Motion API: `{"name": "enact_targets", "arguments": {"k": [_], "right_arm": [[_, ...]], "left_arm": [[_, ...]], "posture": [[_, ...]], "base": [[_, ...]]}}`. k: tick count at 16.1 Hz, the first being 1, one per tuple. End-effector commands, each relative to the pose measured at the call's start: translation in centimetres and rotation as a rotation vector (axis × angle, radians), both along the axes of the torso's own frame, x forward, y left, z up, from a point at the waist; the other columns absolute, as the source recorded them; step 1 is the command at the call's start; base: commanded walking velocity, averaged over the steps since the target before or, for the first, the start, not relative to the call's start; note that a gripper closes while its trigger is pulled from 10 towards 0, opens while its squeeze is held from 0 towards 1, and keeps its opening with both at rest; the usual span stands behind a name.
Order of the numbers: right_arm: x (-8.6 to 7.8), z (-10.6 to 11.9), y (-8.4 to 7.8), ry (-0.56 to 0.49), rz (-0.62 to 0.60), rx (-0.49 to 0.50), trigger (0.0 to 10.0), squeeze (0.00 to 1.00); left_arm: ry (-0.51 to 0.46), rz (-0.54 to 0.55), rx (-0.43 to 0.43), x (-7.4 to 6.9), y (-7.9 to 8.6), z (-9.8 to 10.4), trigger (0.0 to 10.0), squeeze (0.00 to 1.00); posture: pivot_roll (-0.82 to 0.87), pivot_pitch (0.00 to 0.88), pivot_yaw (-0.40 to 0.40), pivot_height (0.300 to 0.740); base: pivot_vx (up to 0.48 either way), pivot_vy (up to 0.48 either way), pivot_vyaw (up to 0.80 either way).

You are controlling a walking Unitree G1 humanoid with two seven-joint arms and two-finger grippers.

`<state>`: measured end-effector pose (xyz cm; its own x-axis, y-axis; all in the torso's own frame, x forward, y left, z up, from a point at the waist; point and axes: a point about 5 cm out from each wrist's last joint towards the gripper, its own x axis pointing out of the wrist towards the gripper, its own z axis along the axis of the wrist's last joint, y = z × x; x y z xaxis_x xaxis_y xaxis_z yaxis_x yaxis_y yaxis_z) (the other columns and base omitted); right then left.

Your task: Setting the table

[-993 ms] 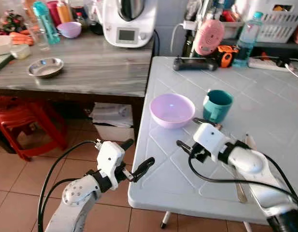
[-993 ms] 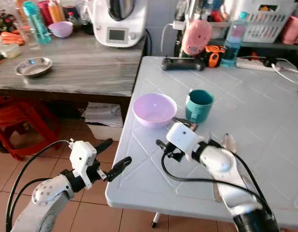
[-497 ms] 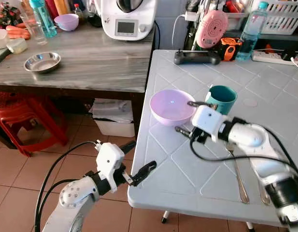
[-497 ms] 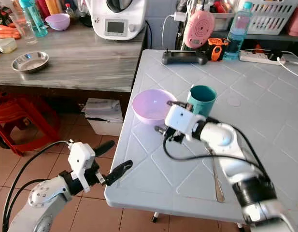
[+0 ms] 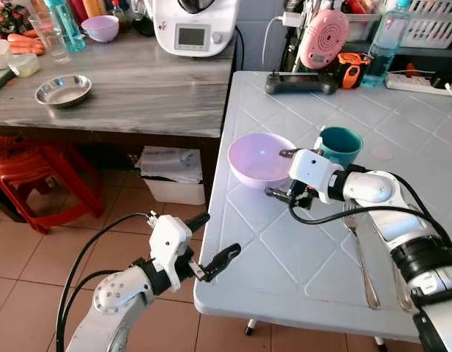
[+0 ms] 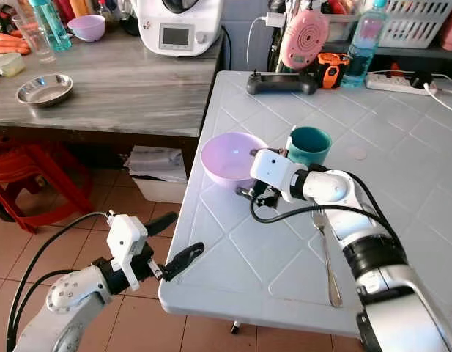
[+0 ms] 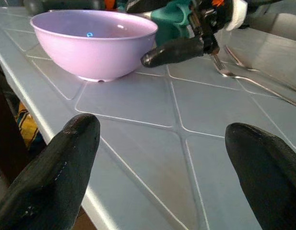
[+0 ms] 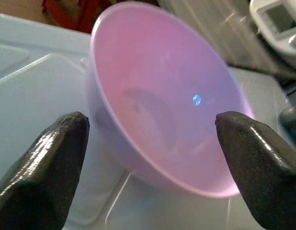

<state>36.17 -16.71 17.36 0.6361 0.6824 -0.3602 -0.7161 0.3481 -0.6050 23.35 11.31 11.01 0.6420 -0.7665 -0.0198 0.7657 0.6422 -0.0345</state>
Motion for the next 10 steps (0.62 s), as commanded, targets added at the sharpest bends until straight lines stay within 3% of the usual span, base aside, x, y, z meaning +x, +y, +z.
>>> {"name": "enact_targets", "arguments": {"k": [1,2,10], "right_arm": [[0.4,0.4,0.0,0.001,0.019,-0.012,4.0,0.0],[0.7,0.1,-0.1,0.02,0.029,-0.04,0.0,0.0],[0.3,-2.1,-0.5,-0.005,0.095,-0.223,0.0,0.0]], "left_arm": [[-0.012,-0.016,-0.002,-0.3,-0.4,0.3,10.0,0.0],[-0.013,-0.015,-0.006,-0.2,-0.6,0.4,10.0,0.0],[-0.013,-0.003,-0.008,-0.3,-0.7,0.4,10.0,0.0]], "posture": [[0.0,0.125,0.025,0.74],[0.01,0.125,0.022,0.74],[0.01,0.121,0.009,0.74]], "base": [[0.0,0.0,0.0],[0.0,0.0,0.0],[0.0,0.0,0.0]]}}
